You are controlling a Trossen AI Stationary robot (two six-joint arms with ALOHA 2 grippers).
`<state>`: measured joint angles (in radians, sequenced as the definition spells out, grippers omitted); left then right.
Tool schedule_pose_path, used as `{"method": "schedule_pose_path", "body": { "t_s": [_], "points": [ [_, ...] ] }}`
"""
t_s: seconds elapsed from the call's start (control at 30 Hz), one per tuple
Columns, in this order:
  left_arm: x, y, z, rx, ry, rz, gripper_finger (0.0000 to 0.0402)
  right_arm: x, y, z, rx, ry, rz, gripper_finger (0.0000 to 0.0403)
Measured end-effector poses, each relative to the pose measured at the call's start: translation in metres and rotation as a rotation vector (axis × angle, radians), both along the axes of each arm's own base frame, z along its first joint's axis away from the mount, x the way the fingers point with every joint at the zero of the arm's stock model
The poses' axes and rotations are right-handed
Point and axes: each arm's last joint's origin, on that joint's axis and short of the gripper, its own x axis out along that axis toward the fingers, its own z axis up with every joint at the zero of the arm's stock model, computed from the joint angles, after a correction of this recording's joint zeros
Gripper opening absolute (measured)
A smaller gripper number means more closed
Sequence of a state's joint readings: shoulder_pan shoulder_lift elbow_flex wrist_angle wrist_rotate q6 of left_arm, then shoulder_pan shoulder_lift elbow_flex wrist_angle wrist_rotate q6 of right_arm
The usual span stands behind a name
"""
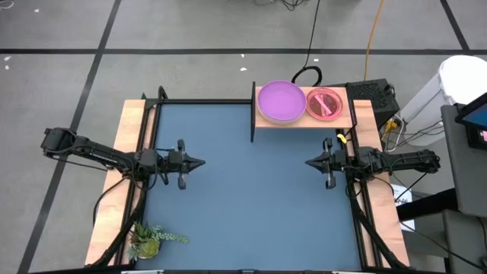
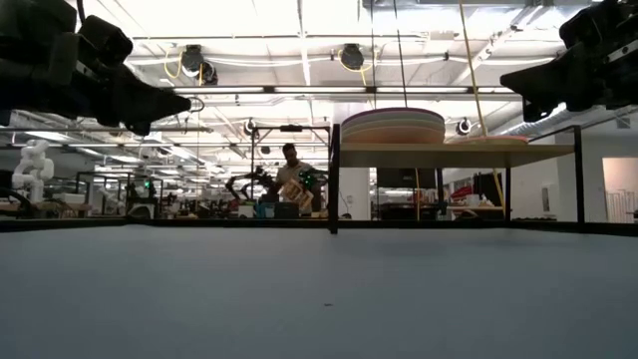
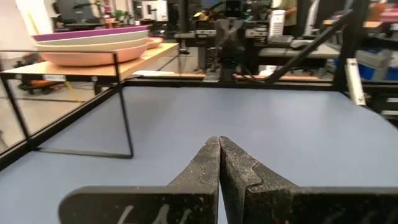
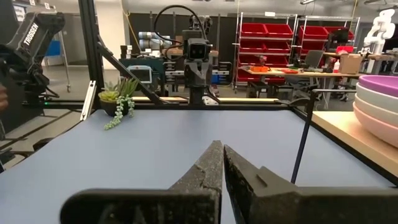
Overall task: Place and stack plates onto a shelf
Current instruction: Return to Home Position
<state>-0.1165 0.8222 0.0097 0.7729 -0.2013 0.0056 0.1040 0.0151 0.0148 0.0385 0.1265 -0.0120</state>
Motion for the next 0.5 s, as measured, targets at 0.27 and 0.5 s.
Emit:
{"method": "schedule_pose_path", "body": {
  "t_s": [0.27, 0.5],
  "points": [
    [-0.007, -0.001, 0.011, 0.058, -0.080, -0.076, 0.0001, 0.000, 0.000, 0.000, 0.000, -0.001, 0.000, 0.0000],
    [-0.016, 0.008, 0.017, 0.058, -0.105, -0.021, 0.0001, 0.000, 0.000, 0.000, 0.000, -0.002, 0.000, 0.0000]
  ]
}}
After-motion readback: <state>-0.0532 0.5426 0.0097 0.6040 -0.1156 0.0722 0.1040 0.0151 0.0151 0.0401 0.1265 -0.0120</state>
